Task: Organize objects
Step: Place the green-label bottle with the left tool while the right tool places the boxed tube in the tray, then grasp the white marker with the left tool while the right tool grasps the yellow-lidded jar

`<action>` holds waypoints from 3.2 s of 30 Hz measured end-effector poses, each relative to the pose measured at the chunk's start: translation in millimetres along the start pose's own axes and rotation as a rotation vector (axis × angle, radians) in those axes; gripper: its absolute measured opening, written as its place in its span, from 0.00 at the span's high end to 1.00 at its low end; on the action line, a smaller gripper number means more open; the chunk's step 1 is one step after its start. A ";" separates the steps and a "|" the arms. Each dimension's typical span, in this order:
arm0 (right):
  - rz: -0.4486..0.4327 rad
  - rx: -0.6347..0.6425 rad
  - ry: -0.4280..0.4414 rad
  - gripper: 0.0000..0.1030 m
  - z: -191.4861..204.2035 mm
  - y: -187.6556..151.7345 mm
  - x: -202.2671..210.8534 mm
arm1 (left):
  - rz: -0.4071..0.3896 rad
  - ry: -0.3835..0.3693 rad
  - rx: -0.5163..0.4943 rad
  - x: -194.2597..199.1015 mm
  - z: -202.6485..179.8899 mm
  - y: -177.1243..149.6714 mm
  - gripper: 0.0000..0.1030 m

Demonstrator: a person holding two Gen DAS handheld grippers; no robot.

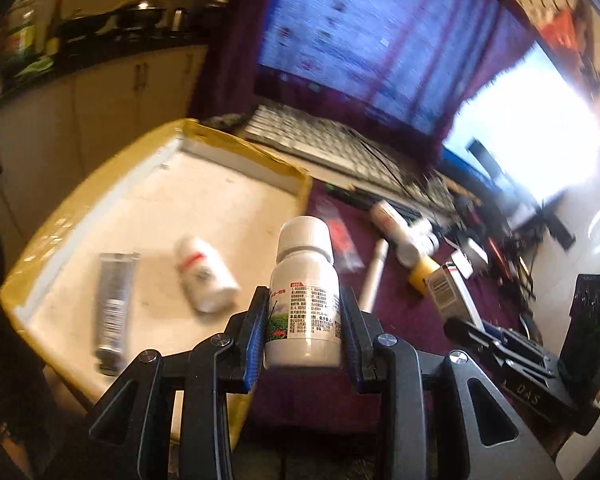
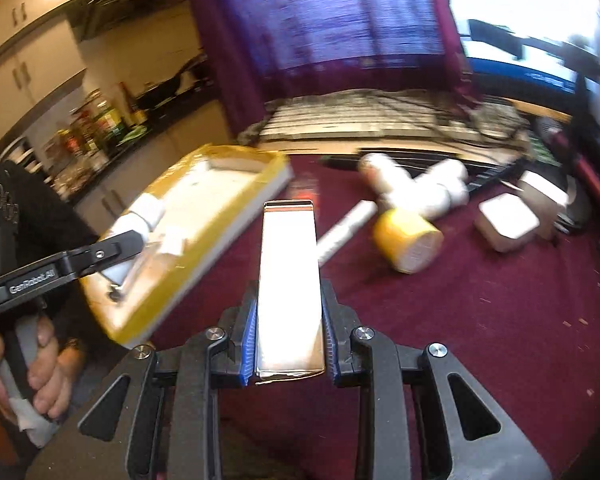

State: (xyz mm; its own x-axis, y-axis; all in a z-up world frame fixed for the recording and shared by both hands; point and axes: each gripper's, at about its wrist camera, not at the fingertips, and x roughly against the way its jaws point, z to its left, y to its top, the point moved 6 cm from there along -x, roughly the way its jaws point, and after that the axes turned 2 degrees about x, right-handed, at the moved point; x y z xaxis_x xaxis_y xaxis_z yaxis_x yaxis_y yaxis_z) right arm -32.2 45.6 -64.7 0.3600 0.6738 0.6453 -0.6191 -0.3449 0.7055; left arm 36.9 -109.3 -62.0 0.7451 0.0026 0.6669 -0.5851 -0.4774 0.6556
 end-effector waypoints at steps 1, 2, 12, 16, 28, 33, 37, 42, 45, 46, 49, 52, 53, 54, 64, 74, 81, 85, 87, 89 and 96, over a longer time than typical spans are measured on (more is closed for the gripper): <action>0.011 0.012 0.013 0.76 7.0 5.4 -6.0 | -0.008 0.002 0.012 2.2 6.1 1.4 0.72; 0.021 0.021 0.028 0.76 13.0 9.6 -11.2 | -0.017 0.009 0.027 4.7 13.0 3.5 0.72; 0.145 0.036 0.101 0.76 60.0 43.0 -84.6 | -0.010 0.137 0.170 -10.8 74.2 18.9 0.72; 0.154 0.103 0.043 0.76 76.4 53.2 -108.6 | 0.025 0.177 0.176 -23.7 82.2 14.9 0.72; 0.191 0.227 -0.113 0.76 93.1 48.0 -156.0 | 0.090 0.264 0.086 -46.2 77.5 3.1 0.72; 0.186 0.194 -0.103 0.76 88.4 49.6 -151.7 | 0.066 0.279 0.049 -45.3 75.1 1.1 0.71; 0.133 0.119 -0.024 0.69 83.7 53.3 -134.7 | -0.054 0.169 0.090 -26.0 72.2 7.6 0.46; 0.065 0.087 0.041 0.49 76.7 54.7 -92.4 | -0.217 0.182 0.072 -0.3 68.2 4.8 0.21; -0.007 0.097 0.037 0.43 65.3 49.0 -55.8 | -0.256 0.150 0.116 7.5 72.7 2.8 0.21; -0.020 0.106 0.026 0.42 60.8 45.3 -46.9 | -0.282 0.148 0.138 10.9 74.5 1.4 0.21; -0.039 0.087 0.012 0.42 36.0 31.0 -23.3 | -0.360 0.180 0.131 20.1 70.4 -2.9 0.21; -0.054 0.048 -0.055 0.42 7.9 16.2 -13.1 | -0.397 0.196 0.022 24.5 47.6 -4.0 0.21; -0.061 0.034 -0.085 0.42 -3.1 13.5 -11.9 | -0.402 0.192 -0.007 25.2 39.7 -4.0 0.21; -0.068 0.016 -0.124 0.42 -16.4 9.4 -10.0 | -0.407 0.191 -0.022 24.2 33.5 -5.7 0.21; -0.001 -0.093 -0.208 0.42 -85.2 -5.7 -16.3 | -0.264 0.104 -0.109 -11.7 -32.3 -30.9 0.21; 0.027 -0.080 -0.214 0.44 -98.1 13.6 -45.5 | -0.070 0.016 -0.113 -34.1 -51.3 -54.4 0.21; 0.049 -0.058 -0.219 0.57 -91.9 1.2 -39.6 | -0.062 0.025 -0.144 -36.4 -57.9 -52.5 0.21; 0.032 -0.076 -0.241 0.57 -99.5 -8.5 -22.9 | -0.002 -0.003 -0.152 -49.7 -69.8 -41.5 0.21; 0.021 -0.091 -0.275 0.57 -107.9 -10.4 -14.0 | 0.033 -0.015 -0.175 -63.6 -80.9 -34.9 0.21; 0.017 -0.116 -0.288 0.57 -116.1 -11.0 -9.6 | 0.097 0.014 -0.229 -87.5 -93.9 -28.7 0.21; 0.026 -0.188 -0.263 0.57 -128.2 -13.1 -10.8 | 0.158 0.103 -0.325 -131.2 -111.4 -17.5 0.72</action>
State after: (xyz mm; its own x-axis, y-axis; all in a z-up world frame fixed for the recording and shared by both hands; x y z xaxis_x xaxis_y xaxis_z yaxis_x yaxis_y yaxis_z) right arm -117.4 126.7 -118.5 0.4953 0.4656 0.7334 -0.7396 -0.2169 0.6372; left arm -86.3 -3.4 -121.4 0.6108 0.0475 0.7904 -0.7739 -0.1753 0.6086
